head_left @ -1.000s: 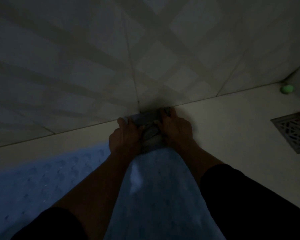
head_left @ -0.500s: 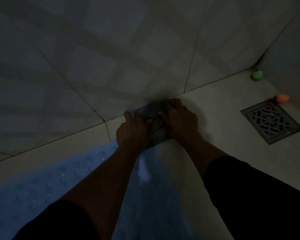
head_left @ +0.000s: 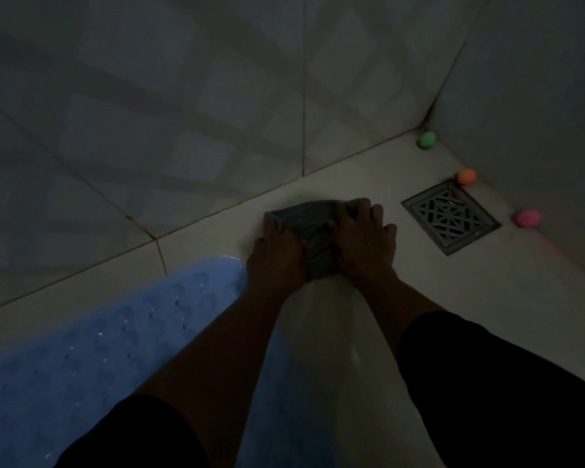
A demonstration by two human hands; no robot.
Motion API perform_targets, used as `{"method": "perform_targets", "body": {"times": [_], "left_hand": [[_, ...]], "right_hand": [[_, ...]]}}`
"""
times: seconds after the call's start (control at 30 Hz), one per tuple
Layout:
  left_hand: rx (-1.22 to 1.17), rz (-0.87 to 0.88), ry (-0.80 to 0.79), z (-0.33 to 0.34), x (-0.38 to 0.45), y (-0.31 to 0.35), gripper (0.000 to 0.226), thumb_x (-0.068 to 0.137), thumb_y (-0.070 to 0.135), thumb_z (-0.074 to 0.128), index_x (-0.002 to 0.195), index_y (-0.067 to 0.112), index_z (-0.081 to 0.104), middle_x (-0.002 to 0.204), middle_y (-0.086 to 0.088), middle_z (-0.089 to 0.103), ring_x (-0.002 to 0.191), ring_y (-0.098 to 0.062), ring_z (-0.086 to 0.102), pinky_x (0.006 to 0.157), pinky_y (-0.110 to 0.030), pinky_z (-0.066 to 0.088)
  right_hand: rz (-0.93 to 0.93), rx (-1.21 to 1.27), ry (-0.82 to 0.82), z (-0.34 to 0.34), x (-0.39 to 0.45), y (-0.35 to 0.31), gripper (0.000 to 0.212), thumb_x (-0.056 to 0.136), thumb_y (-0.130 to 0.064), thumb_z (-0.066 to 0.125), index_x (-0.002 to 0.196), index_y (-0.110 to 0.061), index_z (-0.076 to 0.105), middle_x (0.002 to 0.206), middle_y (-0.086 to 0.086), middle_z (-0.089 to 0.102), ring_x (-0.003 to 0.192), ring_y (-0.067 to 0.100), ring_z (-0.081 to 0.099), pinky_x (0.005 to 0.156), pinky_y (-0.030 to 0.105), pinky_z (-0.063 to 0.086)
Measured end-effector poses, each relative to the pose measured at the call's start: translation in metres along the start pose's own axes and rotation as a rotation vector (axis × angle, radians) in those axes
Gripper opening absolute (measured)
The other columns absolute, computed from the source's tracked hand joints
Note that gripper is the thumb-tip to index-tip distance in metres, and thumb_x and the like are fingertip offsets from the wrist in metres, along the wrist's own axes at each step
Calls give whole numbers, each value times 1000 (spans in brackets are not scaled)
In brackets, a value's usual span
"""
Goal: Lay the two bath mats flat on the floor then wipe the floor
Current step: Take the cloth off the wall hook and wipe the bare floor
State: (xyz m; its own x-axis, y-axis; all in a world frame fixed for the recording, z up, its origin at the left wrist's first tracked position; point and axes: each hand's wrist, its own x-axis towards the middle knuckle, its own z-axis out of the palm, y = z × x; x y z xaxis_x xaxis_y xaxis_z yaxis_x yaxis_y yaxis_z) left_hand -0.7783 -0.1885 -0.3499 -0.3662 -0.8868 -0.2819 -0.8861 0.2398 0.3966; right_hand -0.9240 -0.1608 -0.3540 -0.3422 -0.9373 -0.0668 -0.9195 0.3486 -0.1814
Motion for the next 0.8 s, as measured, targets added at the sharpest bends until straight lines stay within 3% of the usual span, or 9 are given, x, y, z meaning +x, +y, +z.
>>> {"method": "perform_targets", "body": {"times": [0.2,0.37,0.5,0.6,0.67,0.73,0.8], "left_hand": [[12,36,-79,17,-25,19,70,93,44,58,150,15,30,156,-17,17,116,-41,53,98,-46,47],[49,27,-63,24,-57,25,51,98,33,50,143,12,38,149,-17,28,115,-38,53,89,-39,46],[71,83,-105,30,-77,15,55,90,42,59,137,17,46,141,-10,39,123,-35,46,96,-43,45],[100,100,-47,29,-89,10,43,92,41,57,128,17,53,127,-10,51,118,-33,49,96,-39,40],[-45,80,-29,21,-97,12,51,91,45,58,132,16,51,125,-12,53,117,-32,52,98,-38,41],[-267,24,-22,10,-104,18,72,86,47,60,146,16,36,133,-13,52,121,-32,52,103,-40,42],[-314,-85,-22,0,-107,23,75,89,24,64,152,11,26,137,-19,52,122,-36,53,102,-40,44]], "right_hand": [[116,-9,-26,-7,-49,22,45,96,-37,49,137,-19,43,134,10,35,122,31,35,90,48,38],[131,65,-68,-15,-89,30,41,95,-33,55,132,-16,49,156,10,18,136,33,23,100,53,37],[117,8,-145,-21,-106,26,43,93,-30,57,130,-11,47,134,12,48,127,31,38,97,49,40],[176,94,-166,-26,-112,23,44,92,-29,59,130,-11,42,128,14,52,121,32,46,96,51,41],[229,195,-188,-26,-113,22,48,91,-29,63,129,-10,41,122,14,55,114,33,51,95,51,46],[210,246,-201,-24,-114,20,30,91,-27,62,111,-6,53,113,16,59,102,32,56,86,43,51],[212,293,-197,-27,-112,19,20,90,-25,60,91,-5,59,103,19,63,90,31,60,73,32,49]]}}
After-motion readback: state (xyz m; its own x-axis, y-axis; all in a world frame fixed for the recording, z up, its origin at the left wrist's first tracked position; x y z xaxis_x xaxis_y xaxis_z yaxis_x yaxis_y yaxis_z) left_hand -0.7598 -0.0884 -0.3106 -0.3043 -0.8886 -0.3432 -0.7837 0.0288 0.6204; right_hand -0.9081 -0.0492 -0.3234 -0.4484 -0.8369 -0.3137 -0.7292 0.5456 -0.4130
